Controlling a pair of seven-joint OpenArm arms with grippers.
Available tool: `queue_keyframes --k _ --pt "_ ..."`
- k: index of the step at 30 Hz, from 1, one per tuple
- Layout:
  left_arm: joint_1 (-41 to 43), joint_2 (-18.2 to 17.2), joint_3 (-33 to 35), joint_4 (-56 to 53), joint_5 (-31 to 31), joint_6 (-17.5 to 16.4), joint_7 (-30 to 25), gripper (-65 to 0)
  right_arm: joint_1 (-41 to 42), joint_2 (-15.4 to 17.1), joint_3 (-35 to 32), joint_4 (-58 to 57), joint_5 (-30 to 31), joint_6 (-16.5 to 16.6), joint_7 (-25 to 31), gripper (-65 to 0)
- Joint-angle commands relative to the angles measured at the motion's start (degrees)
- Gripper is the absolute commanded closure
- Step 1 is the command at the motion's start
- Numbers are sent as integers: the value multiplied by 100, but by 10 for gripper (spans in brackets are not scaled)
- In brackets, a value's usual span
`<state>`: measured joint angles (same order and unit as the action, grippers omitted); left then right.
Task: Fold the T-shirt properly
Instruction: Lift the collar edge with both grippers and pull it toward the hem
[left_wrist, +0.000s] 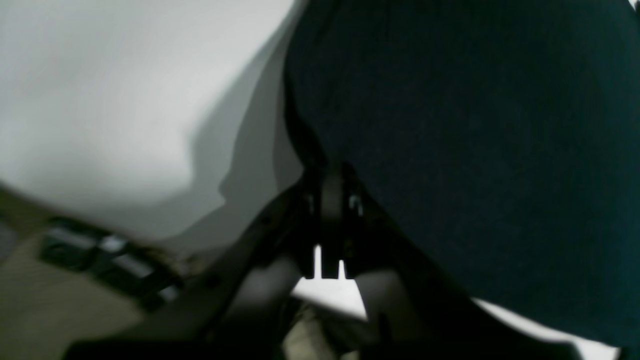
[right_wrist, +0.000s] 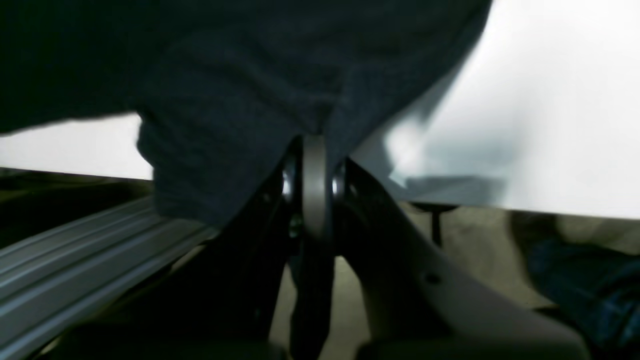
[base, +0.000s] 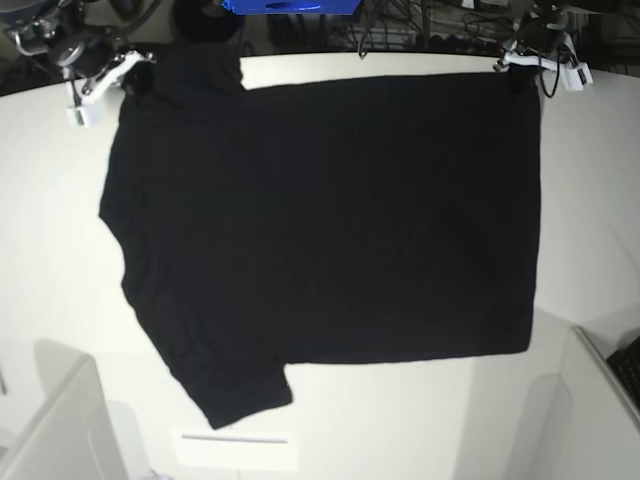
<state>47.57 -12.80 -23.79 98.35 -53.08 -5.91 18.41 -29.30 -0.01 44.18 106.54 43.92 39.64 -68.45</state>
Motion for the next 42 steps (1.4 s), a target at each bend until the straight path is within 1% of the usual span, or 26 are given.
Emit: queue_keyframes --k 1,4,9,10,12,14,16,19,22,26,28,30,32,34,38,39,42 --pt "38 -35 -25 280 29 -81 -114 0 -37 49 17 146 78 36 45 0" --pt "91 -26 10 798 82 -73 -105 0 7 49 -1 295 78 36 36 0" --pt "100 -70 -16 1212 -235 -46 -105 0 156 49 -18 682 78 36 -8 0" --pt "91 -79 -16 1220 -288 -46 -96 0 271 49 -18 708 78 36 -96 0" --pt "-14 -79 -16 1220 -411 -37 -88 0 552 58 26 708 78 36 -448 0" --pt "-155 -79 -52 1220 -516 -37 238 0 886 58 43 708 61 36 -791 0" --pt "-340 -35 -351 1220 -762 -37 651 0 1194 76 43 708 52 36 -1028 0" --pt "-630 27 -852 1212 -1193 -37 1284 0 1589 85 43 700 43 14 -1155 0" --pt "-1052 159 -1441 1212 -1369 -37 1996 0 1958 85 -10 638 61 -531 -1155 0" --pt "-1746 361 -1951 1176 -1343 -20 2945 0 2574 93 -27 163 43 -865 -1155 0" --pt "-2027 475 -2153 1176 -1343 156 3271 0 2838 137 -27 -197 43 -1041 -1155 0" --pt "-2326 502 -2302 1176 -1343 367 3534 0 3075 287 -71 -601 61 -1137 -1155 0" --pt "-2564 502 -2364 1168 -1343 508 3701 0 3260 401 -256 -892 61 -1146 -1155 0" --pt "-2731 467 -2346 1168 -1343 622 3754 0 3409 471 -370 -1076 61 -1217 -1155 0" --pt "-2924 458 -2329 1159 -1325 666 3754 0 3699 471 -379 -1296 52 -1410 -1155 0" --pt "-2959 458 -2329 1150 -1255 666 3754 0 3761 480 -379 -1340 52 -1410 -1155 0" --pt "-3118 493 -2320 1150 -727 666 3763 0 3972 480 -379 -1498 43 -1410 -1155 0"
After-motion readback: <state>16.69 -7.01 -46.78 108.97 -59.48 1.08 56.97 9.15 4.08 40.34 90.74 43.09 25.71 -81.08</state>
